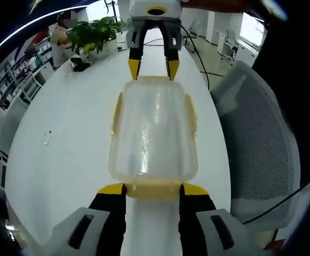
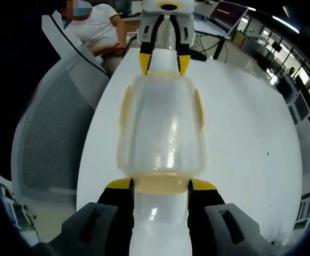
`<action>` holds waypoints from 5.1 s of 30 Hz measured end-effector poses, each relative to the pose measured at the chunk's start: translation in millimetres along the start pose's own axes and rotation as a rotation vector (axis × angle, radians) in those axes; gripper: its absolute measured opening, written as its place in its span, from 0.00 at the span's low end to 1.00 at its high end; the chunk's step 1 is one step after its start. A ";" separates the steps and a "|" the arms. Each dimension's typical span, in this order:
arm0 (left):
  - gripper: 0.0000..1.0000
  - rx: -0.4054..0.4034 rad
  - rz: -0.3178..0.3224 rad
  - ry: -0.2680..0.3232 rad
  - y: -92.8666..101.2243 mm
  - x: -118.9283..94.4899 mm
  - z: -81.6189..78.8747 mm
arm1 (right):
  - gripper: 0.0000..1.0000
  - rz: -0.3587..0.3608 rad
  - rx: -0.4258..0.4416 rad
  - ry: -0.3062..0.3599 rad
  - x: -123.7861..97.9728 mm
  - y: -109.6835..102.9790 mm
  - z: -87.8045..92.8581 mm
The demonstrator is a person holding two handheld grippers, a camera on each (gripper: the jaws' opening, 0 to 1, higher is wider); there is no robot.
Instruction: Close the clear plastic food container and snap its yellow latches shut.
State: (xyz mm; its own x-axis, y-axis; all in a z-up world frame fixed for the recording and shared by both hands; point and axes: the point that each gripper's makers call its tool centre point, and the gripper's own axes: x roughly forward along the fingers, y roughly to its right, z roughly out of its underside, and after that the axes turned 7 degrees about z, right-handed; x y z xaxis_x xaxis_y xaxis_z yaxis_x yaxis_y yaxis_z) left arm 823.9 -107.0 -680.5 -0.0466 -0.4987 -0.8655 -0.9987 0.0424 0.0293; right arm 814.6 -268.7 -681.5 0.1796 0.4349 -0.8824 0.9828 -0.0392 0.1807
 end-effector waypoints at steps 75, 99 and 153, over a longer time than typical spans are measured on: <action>0.34 0.069 0.067 0.020 -29.3 88.3 -59.8 | 0.39 0.009 0.072 -0.190 4.7 7.8 119.1; 0.33 -0.257 -0.070 0.166 -33.5 63.8 -70.7 | 0.36 0.196 0.432 -0.053 -25.7 15.5 98.3; 0.32 -0.804 -0.141 0.369 -22.9 91.3 -76.3 | 0.29 0.278 1.242 0.237 1.1 6.2 95.1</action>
State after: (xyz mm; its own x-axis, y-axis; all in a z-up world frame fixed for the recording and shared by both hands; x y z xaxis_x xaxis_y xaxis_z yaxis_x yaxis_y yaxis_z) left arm 840.8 -219.5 -722.1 0.2125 -0.7061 -0.6755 -0.7030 -0.5906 0.3962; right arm 825.1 -354.0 -722.7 0.4963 0.4203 -0.7596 0.3196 -0.9020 -0.2903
